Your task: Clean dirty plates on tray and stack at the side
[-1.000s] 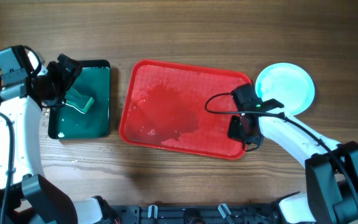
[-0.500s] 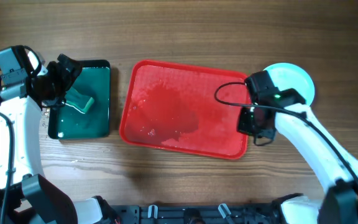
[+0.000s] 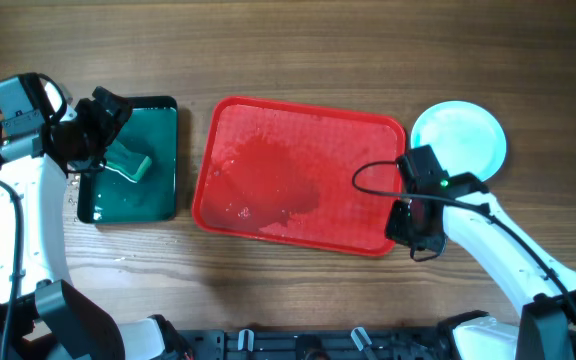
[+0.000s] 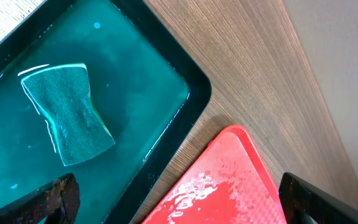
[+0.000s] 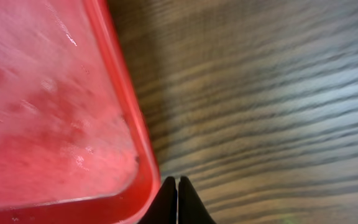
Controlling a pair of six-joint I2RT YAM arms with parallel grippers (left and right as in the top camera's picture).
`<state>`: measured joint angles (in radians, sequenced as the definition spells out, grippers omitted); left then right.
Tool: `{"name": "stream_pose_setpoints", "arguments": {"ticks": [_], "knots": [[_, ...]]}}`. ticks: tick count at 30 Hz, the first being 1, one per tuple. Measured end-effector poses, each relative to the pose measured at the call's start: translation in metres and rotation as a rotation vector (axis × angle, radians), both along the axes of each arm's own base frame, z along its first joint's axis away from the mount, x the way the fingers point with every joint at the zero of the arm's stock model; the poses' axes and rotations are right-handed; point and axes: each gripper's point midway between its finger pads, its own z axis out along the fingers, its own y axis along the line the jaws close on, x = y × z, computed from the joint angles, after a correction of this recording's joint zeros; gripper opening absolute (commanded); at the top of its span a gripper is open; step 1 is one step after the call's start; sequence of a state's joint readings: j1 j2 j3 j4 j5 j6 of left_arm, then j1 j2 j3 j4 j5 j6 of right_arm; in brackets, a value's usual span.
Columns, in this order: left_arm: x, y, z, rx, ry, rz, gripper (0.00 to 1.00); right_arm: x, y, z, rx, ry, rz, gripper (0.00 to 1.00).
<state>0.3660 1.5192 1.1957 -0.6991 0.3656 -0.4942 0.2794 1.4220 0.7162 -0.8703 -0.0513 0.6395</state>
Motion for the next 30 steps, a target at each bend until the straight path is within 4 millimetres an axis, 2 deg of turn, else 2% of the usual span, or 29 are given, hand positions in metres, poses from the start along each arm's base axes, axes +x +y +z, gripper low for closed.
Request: {"name": "stream_pose_setpoints", "arguments": {"ticks": [3, 5, 8, 14, 22, 25, 28, 30], "knots": [[0.000, 0.000, 0.000, 0.000, 0.000, 0.000, 1.00, -0.017, 0.004, -0.010, 0.035, 0.049, -0.001, 0.07], [0.000, 0.000, 0.000, 0.000, 0.000, 0.000, 1.00, -0.021, 0.006, -0.011, 0.050, 0.064, 0.000, 0.09], [0.000, 0.000, 0.000, 0.000, 0.000, 0.000, 1.00, -0.022, 0.009, -0.011, 0.067, 0.069, 0.003, 0.15], [0.000, 0.000, 0.000, 0.000, 0.000, 0.000, 1.00, -0.020, 0.010, -0.011, 0.077, 0.063, 0.015, 0.17], [0.000, 0.000, 0.000, 0.000, 0.000, 0.000, 1.00, -0.008, 0.016, -0.011, 0.104, 0.014, 0.016, 0.15], [0.000, 0.000, 0.000, 0.000, 0.000, 0.000, 1.00, -0.011, 0.018, -0.009, 0.114, 0.028, 0.016, 0.20], [0.000, 0.000, 0.000, 0.000, 0.000, 0.000, 1.00, 0.006, 0.023, -0.003, 0.135, -0.028, 0.020, 0.29], [0.000, 0.000, 0.000, 0.000, 0.000, 0.000, 1.00, 0.021, 0.029, 0.001, 0.156, -0.085, 0.030, 0.29]]}}
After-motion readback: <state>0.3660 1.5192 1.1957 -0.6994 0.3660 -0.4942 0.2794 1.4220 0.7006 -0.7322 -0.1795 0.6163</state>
